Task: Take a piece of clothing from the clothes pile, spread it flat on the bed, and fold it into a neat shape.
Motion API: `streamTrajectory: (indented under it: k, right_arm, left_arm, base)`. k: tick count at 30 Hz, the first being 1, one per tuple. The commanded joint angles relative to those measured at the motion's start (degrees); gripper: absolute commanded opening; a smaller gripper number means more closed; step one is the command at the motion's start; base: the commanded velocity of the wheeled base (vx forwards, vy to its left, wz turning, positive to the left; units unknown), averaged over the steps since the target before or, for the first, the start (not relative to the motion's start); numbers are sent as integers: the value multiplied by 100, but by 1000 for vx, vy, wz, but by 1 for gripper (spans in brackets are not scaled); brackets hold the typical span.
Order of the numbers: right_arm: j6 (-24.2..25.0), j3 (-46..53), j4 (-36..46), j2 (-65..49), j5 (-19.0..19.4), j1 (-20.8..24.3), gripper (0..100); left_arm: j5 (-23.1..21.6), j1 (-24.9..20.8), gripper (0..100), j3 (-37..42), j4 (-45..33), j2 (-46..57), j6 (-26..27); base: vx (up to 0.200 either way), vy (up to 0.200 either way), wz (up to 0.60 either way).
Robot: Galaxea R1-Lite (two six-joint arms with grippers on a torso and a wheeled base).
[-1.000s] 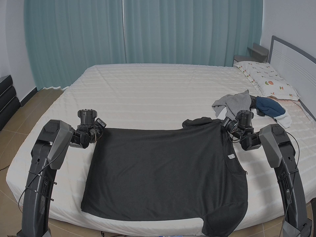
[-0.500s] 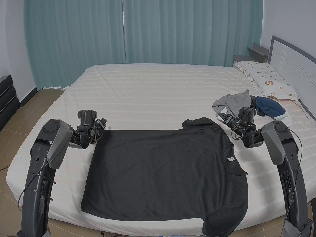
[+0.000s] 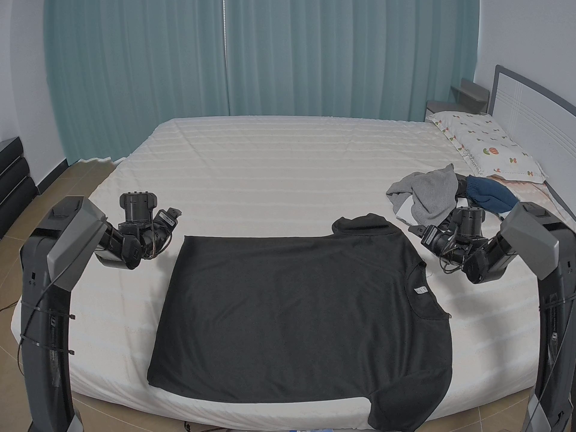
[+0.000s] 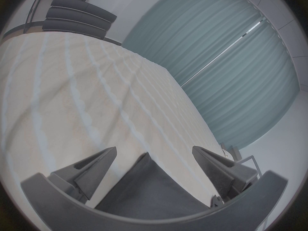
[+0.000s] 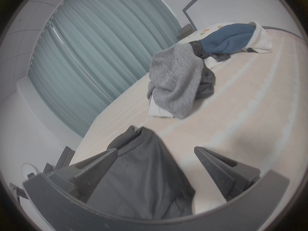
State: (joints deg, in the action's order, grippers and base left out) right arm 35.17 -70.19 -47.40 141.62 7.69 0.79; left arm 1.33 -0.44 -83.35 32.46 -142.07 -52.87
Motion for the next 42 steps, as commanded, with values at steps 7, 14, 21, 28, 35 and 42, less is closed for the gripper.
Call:
streamTrajectory:
  k: [7,14,21,28,35,42]
  right_arm:
    - [130,5138,-1395,-2929,444,149,100]
    - [297,5719,-1615,-2921,505,360,100]
    - [640,6070,-1896,-2877,716,527,100]
    - [658,6281,-1940,-2859,874,492,100]
    - [693,6334,-1940,-2850,971,492,100]
    - [684,6369,-1940,-2850,989,492,100]
  left_arm:
    - [-985,-44,100,5056,1192,3168,-74]
    - [-1293,-132,100,6058,1517,3458,-83]
    - [-1662,-123,100,6454,1526,3423,-30]
    - [-2066,-44,100,6647,1500,3317,286]
    - [-2128,35,100,6630,1605,2535,1437]
    - [-2831,483,100,6340,1772,2122,2395]
  base:
    - [-29,0,0]
    - [-200,0,0]
    - [-200,0,0]
    - [0,0,0]
    - [0,0,0]
    - [0,0,0]
